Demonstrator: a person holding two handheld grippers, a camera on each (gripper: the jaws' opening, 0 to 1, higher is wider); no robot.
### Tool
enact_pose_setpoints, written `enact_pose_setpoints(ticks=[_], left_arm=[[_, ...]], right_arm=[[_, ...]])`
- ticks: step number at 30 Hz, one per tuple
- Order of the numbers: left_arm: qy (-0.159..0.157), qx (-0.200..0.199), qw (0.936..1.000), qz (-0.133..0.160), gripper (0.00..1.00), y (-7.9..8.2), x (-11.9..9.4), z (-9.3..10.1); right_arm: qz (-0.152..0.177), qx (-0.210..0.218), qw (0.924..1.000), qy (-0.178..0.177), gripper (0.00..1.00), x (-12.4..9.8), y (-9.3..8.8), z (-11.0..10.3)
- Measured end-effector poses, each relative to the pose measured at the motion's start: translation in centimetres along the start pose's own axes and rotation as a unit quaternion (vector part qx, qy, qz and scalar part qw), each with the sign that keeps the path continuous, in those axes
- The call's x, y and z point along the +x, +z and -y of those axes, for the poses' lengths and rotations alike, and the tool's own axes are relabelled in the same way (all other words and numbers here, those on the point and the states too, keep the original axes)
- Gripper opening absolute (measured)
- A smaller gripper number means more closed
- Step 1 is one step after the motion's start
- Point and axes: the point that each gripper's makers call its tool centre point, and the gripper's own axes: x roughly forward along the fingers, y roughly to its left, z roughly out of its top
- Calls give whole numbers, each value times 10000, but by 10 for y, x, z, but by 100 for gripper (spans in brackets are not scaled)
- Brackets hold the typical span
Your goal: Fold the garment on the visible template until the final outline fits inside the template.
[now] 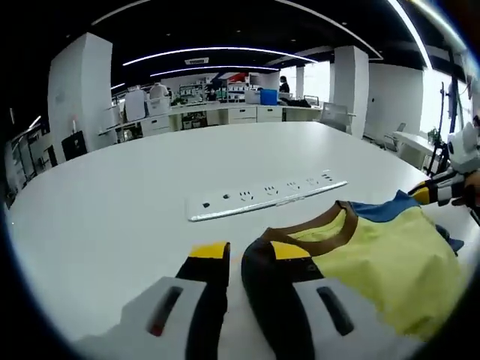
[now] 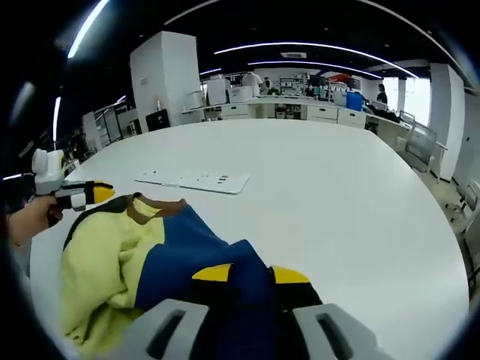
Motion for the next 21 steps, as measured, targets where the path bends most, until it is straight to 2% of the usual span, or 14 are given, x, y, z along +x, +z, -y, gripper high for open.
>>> enact_pose_setpoints(ticks=[3, 7, 8, 9, 12, 18, 21], left_arm=[[-51, -41, 10000, 51, 31, 2, -11, 2], [-196, -210, 9994, 215, 39, 7, -27, 9], [-303, -385, 9985, 249, 41, 8, -31, 14], [-370, -379, 9984, 207, 42, 7, -35, 16], [-393, 40, 9991, 156, 44, 6, -48, 19], [-422, 115, 9990, 114, 47, 2, -68, 26], [-425, 152, 9990, 57, 48, -4, -75, 33]], right_arm=[[-68, 148, 9998, 105, 37, -9, -4, -6], [-53, 304, 9991, 285, 45, -20, -6, -15], [-52, 319, 9990, 306, 47, -24, -6, -18], [-53, 329, 9989, 339, 48, -27, -7, -20], [-51, 396, 9980, 487, 51, -38, -9, -28], [-107, 342, 9973, 633, 55, -54, -17, -41], [-164, 254, 9975, 635, 56, -61, -27, -48]])
